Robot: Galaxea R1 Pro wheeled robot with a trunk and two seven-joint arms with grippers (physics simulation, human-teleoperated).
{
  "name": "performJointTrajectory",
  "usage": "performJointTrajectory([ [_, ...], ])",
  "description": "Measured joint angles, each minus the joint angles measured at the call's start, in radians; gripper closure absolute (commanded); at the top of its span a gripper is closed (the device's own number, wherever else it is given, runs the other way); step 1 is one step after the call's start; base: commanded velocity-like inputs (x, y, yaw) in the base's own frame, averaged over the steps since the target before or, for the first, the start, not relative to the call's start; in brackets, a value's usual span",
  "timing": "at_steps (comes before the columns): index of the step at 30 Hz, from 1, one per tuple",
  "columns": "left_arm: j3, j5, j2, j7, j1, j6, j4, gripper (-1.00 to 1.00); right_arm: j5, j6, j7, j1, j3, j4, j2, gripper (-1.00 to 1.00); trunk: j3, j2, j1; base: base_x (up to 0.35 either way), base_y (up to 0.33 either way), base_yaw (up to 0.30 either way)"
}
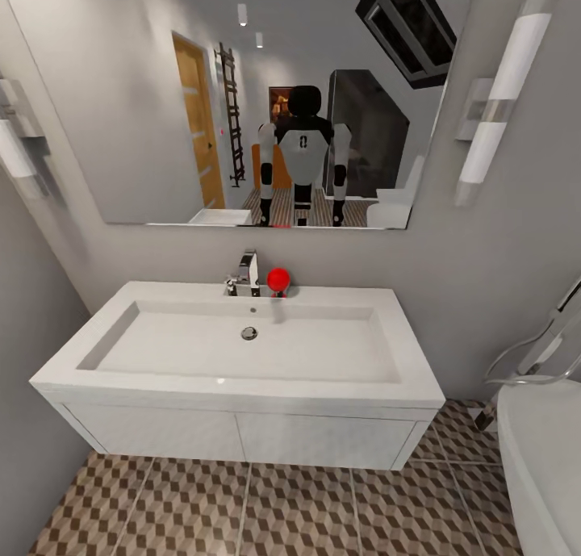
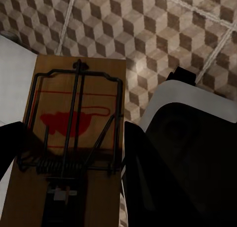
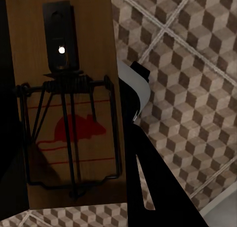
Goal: Take the four mousetraps from the cabinet in the bathroom and place them on the bathroom floor. Make sure all four end up on the same floor surface, and ensure that at least two of them are either under or directly next to the same bathroom sink.
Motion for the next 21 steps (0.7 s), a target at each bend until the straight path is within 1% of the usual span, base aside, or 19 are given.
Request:
performJointTrajectory([
  [3, 0.0, 0.0, 0.0, 0.0, 0.0, 0.0, 0.0, 1.0, 0.0, 0.0, 0.0, 0.0, 0.0, -0.001, 0.0, 1.0, 0.0, 0.0, 0.0, 0.019, 0.0, 0.0],
  [5, 0.0, 0.0, 0.0, 0.0, 0.0, 0.001, 0.0, 1.0, 0.001, 0.0, 0.0, 0.0, 0.0, -0.001, 0.0, 1.0, 0.0, 0.0, 0.0, 0.168, 0.0, 0.0],
  [14, 0.0, -0.002, -0.001, -0.001, 0.0, 0.002, 0.0, 1.0, 0.003, 0.001, 0.0, 0.0, 0.0, -0.001, 0.001, 1.0, 0.0, 0.0, 0.0, 0.286, 0.0, 0.0],
  [21, 0.001, 0.0, 0.0, 0.0, 0.0, -0.002, 0.0, 1.0, 0.004, 0.001, 0.0, 0.0, 0.0, -0.002, 0.002, 1.0, 0.0, 0.0, 0.0, 0.045, 0.0, 0.0],
])
